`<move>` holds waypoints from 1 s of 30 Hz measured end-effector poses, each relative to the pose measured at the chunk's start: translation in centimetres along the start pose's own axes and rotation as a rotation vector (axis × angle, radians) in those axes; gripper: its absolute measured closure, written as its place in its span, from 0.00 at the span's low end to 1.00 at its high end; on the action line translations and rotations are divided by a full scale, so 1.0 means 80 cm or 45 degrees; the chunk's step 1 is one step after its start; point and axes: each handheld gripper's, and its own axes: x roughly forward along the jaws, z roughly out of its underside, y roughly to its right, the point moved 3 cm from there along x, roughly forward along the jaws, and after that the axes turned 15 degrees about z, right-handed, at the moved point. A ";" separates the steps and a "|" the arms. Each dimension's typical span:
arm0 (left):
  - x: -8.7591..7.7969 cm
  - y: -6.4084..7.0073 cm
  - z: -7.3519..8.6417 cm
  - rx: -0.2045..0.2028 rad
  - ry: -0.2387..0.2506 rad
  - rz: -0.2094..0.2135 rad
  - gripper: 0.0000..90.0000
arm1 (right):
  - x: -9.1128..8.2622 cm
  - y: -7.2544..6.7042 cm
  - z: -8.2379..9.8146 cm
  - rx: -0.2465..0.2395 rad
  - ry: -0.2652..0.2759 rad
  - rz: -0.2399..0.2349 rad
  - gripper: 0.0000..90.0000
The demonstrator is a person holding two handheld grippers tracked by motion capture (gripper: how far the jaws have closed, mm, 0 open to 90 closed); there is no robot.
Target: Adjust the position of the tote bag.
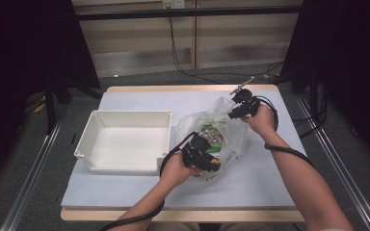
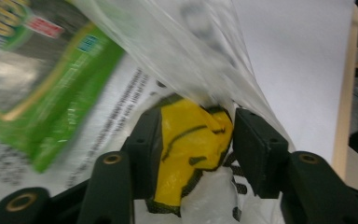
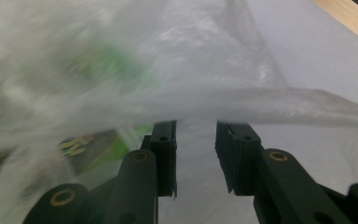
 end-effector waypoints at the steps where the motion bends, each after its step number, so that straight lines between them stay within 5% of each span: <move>1: -0.004 -0.001 -0.001 -0.002 -0.011 -0.015 0.53 | -0.005 -0.003 0.002 -0.006 0.008 -0.007 0.74; 10: -0.050 -0.007 -0.025 0.000 0.056 -0.145 0.49 | -0.043 -0.029 0.010 -0.049 0.084 -0.059 0.71; 18: -0.059 -0.030 -0.033 -0.045 0.057 -0.234 0.58 | -0.049 -0.059 0.016 -0.121 0.124 -0.119 0.69; 19: -0.056 -0.038 -0.032 -0.064 0.060 -0.272 0.61 | -0.046 -0.066 0.020 -0.167 0.101 -0.099 0.69; 23: -0.048 -0.049 -0.029 -0.123 0.096 -0.317 0.69 | -0.041 -0.071 0.029 -0.194 0.059 -0.125 0.76; 26: -0.044 -0.061 -0.024 -0.169 0.058 -0.371 0.78 | -0.035 -0.069 0.046 -0.240 0.018 -0.124 0.84; 30: -0.043 -0.062 -0.027 -0.172 0.066 -0.388 0.83 | -0.033 -0.062 0.059 -0.252 -0.022 -0.107 0.89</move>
